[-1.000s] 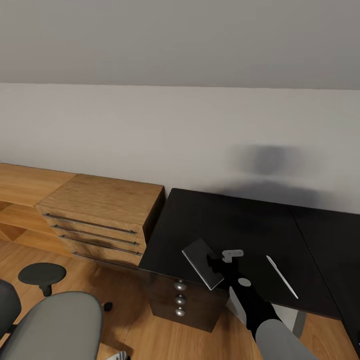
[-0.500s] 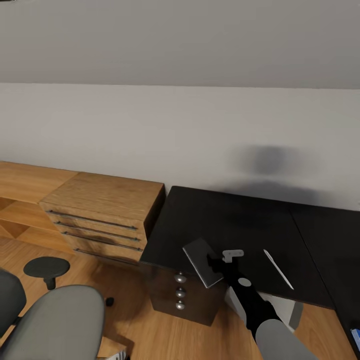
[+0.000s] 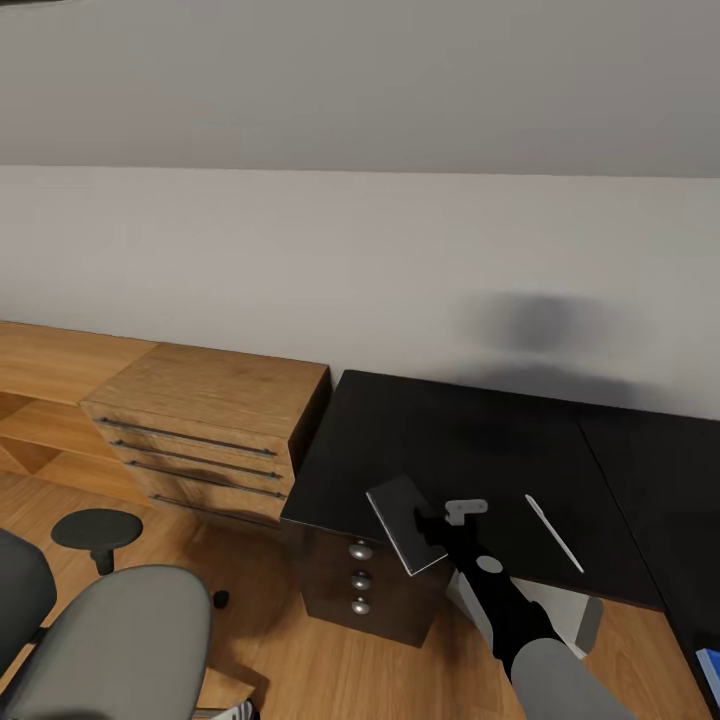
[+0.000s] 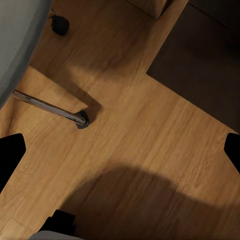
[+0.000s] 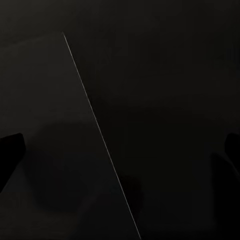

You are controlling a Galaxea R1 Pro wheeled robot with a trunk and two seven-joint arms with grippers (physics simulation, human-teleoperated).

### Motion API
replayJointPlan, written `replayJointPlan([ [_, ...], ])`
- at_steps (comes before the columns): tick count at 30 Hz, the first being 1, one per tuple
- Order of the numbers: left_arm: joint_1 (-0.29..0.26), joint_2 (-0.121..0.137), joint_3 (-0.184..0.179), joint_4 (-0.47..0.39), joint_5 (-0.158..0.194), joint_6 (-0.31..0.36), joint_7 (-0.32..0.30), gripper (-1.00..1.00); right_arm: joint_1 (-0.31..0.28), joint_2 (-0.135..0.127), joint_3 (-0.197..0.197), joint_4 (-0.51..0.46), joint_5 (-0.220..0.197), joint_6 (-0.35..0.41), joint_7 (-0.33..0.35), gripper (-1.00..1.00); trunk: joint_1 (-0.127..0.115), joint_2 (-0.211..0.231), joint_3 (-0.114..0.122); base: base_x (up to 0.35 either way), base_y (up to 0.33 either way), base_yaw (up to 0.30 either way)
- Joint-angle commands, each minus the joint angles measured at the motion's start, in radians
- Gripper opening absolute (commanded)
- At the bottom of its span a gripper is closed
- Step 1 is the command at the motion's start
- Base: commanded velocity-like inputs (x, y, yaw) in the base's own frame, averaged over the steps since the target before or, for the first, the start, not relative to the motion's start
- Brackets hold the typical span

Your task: In the bedroom, organize the workspace by keeping the computer under the desk, ensuring the monitor is on the desk, placing the keyboard on the desk next to the monitor, placing the mouse on the desk next to the keyboard, moving the folder from the swivel chair onto the desk next to the mouse, stacking the notebook on top of the folder with the pen on top of the notebook, and positioning the swivel chair next to the desk.

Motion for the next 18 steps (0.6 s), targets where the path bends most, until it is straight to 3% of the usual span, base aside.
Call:
replayJointPlan([
  [1, -0.001, 0.001, -0.009, 0.0, 0.006, -0.004, 0.008, 1.0, 0.0, 0.001, -0.008, 0.048, 0.011, -0.004, 0.007, 1.0, 0.0, 0.0, -0.001, -0.001, 0.0, 0.0],
  [18, -0.001, 0.001, -0.009, 0.0, 0.006, -0.004, 0.008, 1.0, 0.0, -0.001, -0.008, 0.047, 0.011, -0.004, 0.007, 1.0, 0.0, 0.0, -0.001, -0.058, 0.0, 0.0],
])
